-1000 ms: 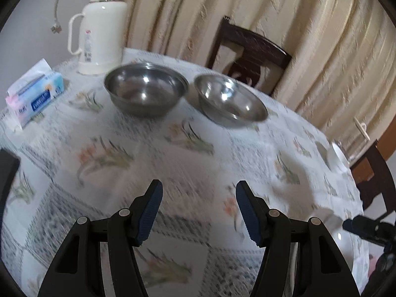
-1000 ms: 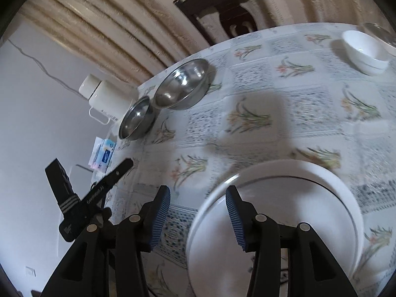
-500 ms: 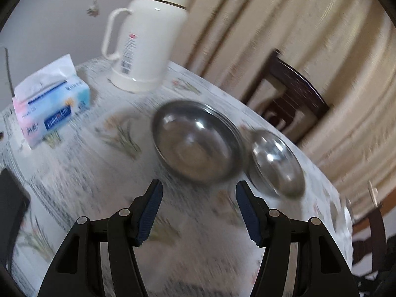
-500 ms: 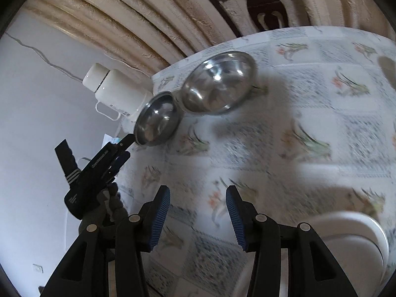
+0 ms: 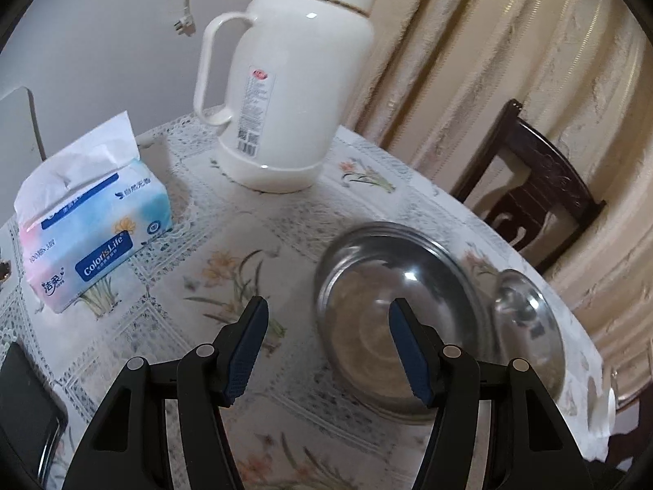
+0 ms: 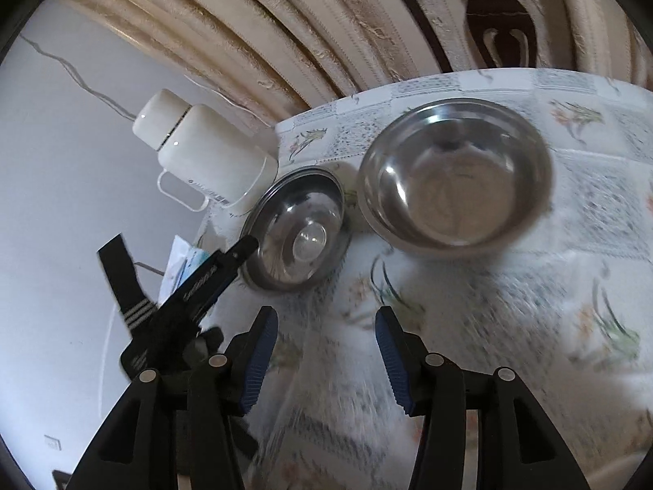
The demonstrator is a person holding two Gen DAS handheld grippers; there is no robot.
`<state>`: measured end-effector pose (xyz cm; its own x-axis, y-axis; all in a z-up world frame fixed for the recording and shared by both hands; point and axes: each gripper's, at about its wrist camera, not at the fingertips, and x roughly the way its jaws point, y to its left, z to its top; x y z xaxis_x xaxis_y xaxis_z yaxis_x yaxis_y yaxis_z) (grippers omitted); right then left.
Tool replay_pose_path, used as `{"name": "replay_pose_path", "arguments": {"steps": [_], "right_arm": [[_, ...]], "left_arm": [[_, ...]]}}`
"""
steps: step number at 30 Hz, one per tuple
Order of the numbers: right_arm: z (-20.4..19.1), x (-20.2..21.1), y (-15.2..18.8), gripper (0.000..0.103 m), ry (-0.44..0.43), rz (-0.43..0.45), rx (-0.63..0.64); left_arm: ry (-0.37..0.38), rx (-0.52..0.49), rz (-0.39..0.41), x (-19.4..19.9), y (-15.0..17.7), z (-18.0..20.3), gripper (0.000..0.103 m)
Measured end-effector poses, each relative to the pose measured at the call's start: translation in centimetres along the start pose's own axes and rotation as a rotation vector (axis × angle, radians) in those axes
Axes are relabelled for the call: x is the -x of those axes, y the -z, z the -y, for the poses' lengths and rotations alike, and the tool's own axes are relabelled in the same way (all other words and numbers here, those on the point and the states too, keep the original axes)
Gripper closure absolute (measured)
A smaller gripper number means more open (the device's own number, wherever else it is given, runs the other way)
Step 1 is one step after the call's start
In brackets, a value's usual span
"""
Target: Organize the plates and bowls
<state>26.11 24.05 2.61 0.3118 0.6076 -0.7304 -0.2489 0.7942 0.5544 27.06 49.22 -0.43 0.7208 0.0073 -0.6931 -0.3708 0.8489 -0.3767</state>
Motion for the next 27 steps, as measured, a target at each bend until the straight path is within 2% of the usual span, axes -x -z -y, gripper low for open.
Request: {"name": "replay_pose_path", "arguments": {"steps": [5,10,14,21,24,27], "right_arm": [[-0.7,-3.2,-1.0,0.050,0.017,0.009,0.002],[-1.0,-5.6,-1.4,0.050,0.062,-0.001,-0.005],[-1.0,-6.9,-1.7,0.050,0.079,-0.004,-0.025],[-0.8,-8.4,-1.8,0.050,0.094,-0.010,-0.049],[-0.9,-9.0,-1.9,0.050,0.095,-0.017,-0.045],[-0.8,-9.6,-2.0,0.059,0.091,-0.028,-0.035]], "left_arm": [[0.057,0.017,-0.037,-1.3,0.2,-0.9,0.041],[0.077,0.035,-0.045,-2.3,0.3,-1.6,0.042],[0.077,0.067,-0.070,-3.4,0.5,-2.5,0.056],[0.102,0.058,-0.074,-3.9,0.6,-2.0,0.073],[0.118,0.049,-0.073,-3.9,0.7,-1.8,0.075],[0.124,0.043,-0.068,-4.0,0.6,-1.7,0.077]]}}
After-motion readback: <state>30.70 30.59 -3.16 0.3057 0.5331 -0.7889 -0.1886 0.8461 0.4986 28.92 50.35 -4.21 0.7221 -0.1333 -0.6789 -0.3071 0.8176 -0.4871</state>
